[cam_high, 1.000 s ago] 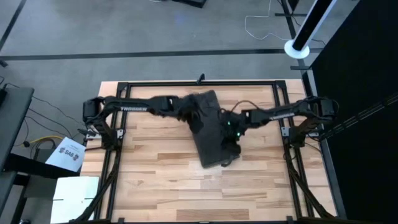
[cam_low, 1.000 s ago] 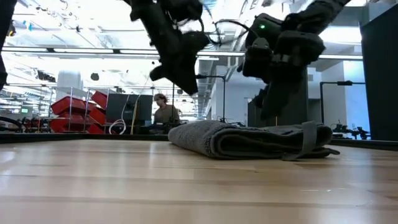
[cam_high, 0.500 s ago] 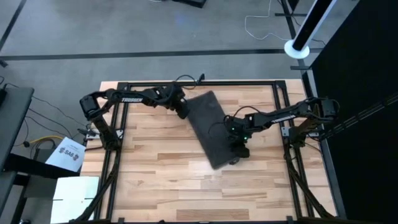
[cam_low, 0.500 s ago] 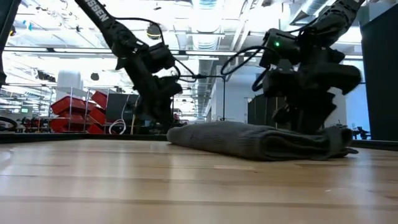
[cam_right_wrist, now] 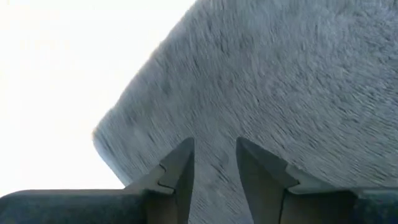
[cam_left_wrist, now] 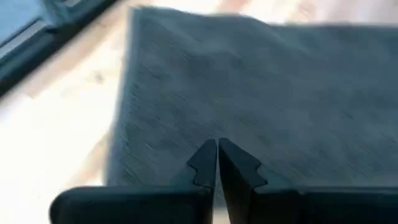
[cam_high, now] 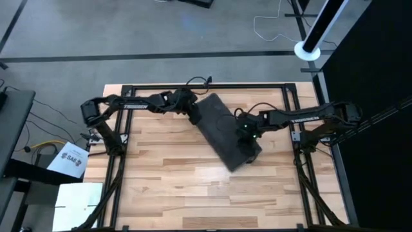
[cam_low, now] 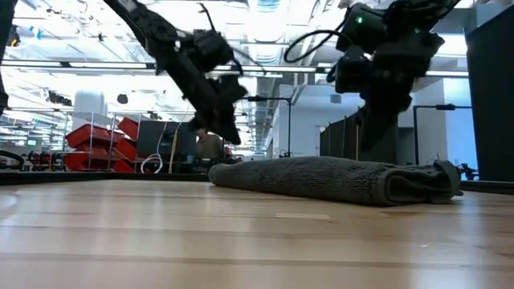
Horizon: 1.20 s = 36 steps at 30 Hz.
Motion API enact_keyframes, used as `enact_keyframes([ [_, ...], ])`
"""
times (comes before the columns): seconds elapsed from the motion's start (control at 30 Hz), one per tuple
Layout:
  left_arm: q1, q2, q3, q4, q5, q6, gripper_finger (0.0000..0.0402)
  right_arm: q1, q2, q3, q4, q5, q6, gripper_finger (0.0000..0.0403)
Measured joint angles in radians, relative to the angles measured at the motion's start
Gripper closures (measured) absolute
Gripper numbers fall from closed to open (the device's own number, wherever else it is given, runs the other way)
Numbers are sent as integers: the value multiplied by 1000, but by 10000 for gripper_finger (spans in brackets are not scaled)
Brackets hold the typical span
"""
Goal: Roll towel
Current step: Fold the black towel
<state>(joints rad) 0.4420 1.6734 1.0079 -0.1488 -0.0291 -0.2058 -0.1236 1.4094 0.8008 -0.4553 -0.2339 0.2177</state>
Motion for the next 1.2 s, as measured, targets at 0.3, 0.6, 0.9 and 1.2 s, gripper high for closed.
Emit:
enact_keyframes([
  [0.3, 80, 169, 4, -59, 86, 86, 401, 121, 177, -53, 141, -4, 156, 296],
  [0.6, -79, 90, 0, -419, 54, -28, 402, 161, 184, -49, 32, 64, 82, 296],
  [0.9, -269, -152, -5, -507, -9, -235, 402, 124, -21, -9, 74, 77, 195, 296],
  [1.2, -285, -135, -56, -270, 24, 131, 402, 143, 190, -8, 662, 286, 292, 327],
])
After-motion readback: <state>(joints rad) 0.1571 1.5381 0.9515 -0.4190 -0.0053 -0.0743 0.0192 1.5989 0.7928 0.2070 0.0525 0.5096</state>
